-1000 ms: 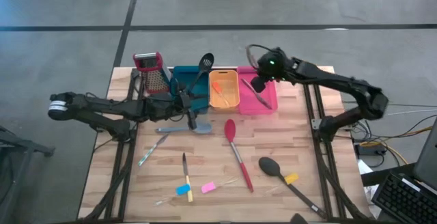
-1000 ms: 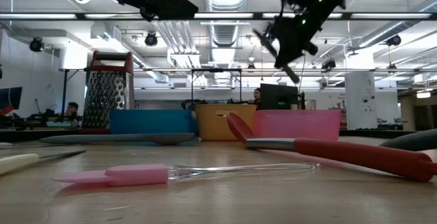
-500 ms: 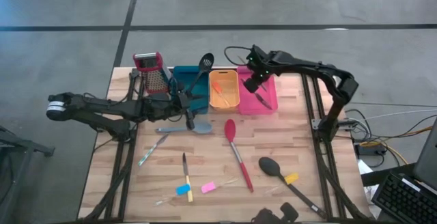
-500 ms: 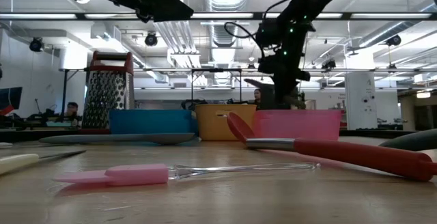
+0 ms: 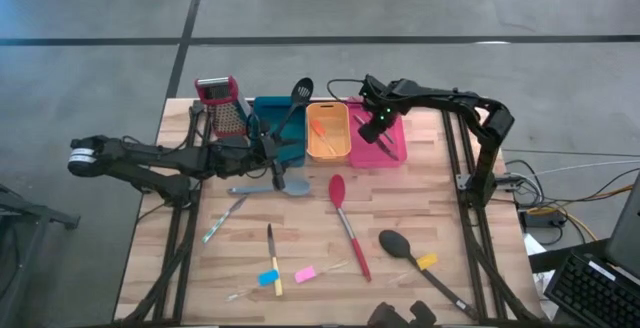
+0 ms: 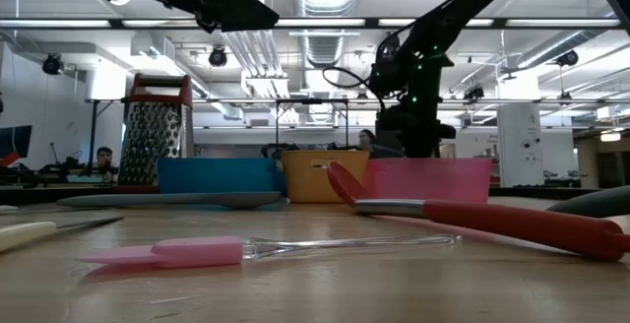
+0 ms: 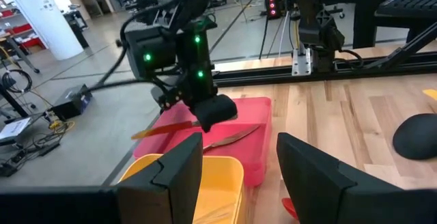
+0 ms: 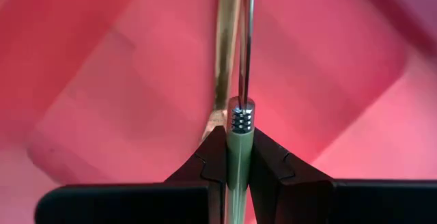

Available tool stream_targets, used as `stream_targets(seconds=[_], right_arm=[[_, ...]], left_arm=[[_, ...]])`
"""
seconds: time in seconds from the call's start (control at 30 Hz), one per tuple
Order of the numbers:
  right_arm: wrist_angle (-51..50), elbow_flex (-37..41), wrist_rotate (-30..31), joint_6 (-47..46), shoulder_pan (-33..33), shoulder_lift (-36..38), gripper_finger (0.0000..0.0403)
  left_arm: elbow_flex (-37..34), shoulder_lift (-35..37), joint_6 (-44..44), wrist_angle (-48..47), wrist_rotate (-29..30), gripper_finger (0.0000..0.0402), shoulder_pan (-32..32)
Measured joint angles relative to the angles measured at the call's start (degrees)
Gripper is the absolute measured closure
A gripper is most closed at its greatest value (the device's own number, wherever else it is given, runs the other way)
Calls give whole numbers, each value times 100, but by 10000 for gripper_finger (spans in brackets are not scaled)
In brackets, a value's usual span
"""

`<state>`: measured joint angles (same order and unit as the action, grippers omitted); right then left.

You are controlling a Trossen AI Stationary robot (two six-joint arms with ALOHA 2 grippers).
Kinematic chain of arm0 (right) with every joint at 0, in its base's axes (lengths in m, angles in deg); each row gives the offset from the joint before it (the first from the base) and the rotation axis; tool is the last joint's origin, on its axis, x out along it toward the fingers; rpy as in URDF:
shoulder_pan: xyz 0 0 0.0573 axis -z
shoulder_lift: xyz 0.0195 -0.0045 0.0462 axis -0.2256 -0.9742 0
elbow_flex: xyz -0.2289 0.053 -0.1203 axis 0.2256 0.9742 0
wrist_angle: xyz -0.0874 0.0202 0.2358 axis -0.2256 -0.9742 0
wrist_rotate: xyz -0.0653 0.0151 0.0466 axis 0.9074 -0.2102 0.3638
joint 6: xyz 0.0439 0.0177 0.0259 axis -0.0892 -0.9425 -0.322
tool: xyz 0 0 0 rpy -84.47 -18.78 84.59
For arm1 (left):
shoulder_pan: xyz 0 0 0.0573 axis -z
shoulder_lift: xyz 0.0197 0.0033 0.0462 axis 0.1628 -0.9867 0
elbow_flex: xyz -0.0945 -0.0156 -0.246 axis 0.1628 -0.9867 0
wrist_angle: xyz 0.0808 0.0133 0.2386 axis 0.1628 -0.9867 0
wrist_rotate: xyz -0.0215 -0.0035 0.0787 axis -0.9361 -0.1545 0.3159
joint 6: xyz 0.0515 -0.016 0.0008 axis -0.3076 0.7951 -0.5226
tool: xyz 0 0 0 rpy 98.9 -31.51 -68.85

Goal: Pick & Place Kitchen Items
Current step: Put the green knife into the red bin

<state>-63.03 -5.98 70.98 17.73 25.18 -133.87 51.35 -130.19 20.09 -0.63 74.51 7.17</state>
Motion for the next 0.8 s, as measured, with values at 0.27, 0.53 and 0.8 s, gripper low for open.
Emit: stream_targets(seconds=[0.27, 0.53, 0.8], right_arm=[[-297, 16, -279, -63, -2, -384, 379], [-682, -14, -360, -24, 4, -813, 379], [-654, -113, -304, 24, 7, -831, 335]], left_arm=[[0, 0, 7, -2, 0, 209, -2], [0, 0, 7, -2, 0, 209, -2], [0, 0, 7, -6, -2, 209, -2]])
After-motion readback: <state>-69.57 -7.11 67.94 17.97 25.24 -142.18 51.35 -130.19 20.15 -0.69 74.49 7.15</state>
